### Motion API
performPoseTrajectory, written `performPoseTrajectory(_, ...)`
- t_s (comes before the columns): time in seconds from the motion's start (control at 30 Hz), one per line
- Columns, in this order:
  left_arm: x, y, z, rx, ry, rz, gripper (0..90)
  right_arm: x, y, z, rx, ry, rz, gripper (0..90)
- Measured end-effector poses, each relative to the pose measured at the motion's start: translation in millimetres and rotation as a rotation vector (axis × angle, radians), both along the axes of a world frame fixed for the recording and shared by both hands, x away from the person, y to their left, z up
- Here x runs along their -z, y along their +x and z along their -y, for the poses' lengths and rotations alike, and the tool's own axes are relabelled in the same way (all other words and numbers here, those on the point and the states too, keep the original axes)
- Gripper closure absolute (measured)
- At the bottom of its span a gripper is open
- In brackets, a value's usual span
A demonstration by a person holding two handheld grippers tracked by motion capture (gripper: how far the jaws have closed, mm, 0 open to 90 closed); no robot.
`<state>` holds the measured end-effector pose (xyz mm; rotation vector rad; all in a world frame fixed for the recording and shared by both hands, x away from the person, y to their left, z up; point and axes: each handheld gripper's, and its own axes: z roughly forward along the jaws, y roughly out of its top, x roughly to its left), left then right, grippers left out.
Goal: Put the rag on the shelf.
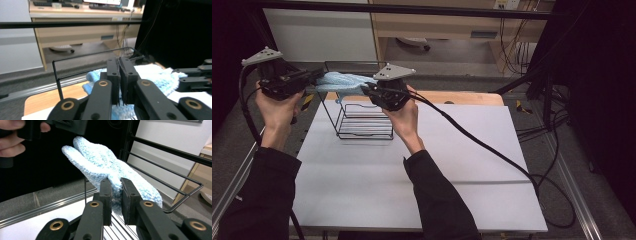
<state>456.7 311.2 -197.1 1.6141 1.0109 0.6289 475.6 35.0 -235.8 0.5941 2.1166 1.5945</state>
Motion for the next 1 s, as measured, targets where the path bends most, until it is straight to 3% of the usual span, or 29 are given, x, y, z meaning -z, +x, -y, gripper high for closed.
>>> performPoseTrajectory(0.3,11.1,0.5,2.2,0.020,0.054,-0.053,89.2,2.9,0.5,2.2,-0.012,0.005,-0.019,79.4)
performPoseTrajectory(0.57,23.2,-3.2,0.8,0.037,0.083,-0.078,89.2,0.6,-2.3,4.8,-0.050,0.009,-0.072,66.4)
performPoseTrajectory(0.77,32.7,-4.9,0.5,0.050,0.100,-0.087,89.3,-5.9,-5.8,8.4,-0.059,0.036,-0.075,59.7)
performPoseTrajectory(0.87,37.5,-5.1,0.1,0.051,0.104,-0.092,89.3,-7.0,-5.1,8.5,-0.073,0.050,-0.105,69.4)
performPoseTrajectory(1.0,43.8,-5.7,0.4,0.057,0.112,-0.095,89.3,1.3,-1.2,4.3,-0.065,0.007,-0.172,83.6)
